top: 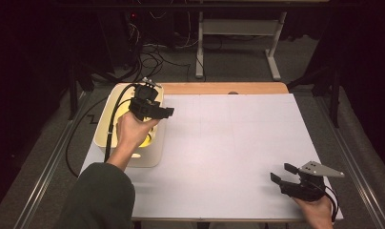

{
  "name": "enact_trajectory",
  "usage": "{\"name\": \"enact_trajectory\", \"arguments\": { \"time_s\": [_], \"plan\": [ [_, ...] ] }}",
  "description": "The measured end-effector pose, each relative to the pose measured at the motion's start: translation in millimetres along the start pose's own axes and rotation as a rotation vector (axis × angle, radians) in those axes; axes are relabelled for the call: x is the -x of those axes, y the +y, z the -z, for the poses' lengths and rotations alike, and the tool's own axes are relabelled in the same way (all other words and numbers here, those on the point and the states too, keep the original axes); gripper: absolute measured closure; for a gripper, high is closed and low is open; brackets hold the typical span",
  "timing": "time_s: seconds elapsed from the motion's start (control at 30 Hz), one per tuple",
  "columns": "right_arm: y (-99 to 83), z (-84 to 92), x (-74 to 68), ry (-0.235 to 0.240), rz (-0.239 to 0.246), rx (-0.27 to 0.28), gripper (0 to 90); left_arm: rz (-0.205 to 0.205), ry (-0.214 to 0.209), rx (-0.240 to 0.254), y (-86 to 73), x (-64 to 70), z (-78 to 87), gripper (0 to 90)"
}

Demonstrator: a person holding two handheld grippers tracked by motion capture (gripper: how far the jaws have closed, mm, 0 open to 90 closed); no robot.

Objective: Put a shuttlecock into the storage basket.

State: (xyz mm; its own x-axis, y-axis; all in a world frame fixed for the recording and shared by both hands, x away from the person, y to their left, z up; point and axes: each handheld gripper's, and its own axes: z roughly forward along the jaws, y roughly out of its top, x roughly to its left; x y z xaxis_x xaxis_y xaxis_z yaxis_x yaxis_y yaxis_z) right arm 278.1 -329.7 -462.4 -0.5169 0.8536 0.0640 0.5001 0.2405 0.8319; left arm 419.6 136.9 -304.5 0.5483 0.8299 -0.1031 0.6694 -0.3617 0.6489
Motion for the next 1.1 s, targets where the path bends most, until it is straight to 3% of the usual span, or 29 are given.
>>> {"name": "enact_trajectory", "arguments": {
  "time_s": [1.1],
  "plan": [
    [-0.1, 0.8, 0.6, 0.003, 0.004, 0.006, 31.1, -0.073, -0.038, -0.023, 3.3, 37.8, -20.8, 42.3]
  ]
}}
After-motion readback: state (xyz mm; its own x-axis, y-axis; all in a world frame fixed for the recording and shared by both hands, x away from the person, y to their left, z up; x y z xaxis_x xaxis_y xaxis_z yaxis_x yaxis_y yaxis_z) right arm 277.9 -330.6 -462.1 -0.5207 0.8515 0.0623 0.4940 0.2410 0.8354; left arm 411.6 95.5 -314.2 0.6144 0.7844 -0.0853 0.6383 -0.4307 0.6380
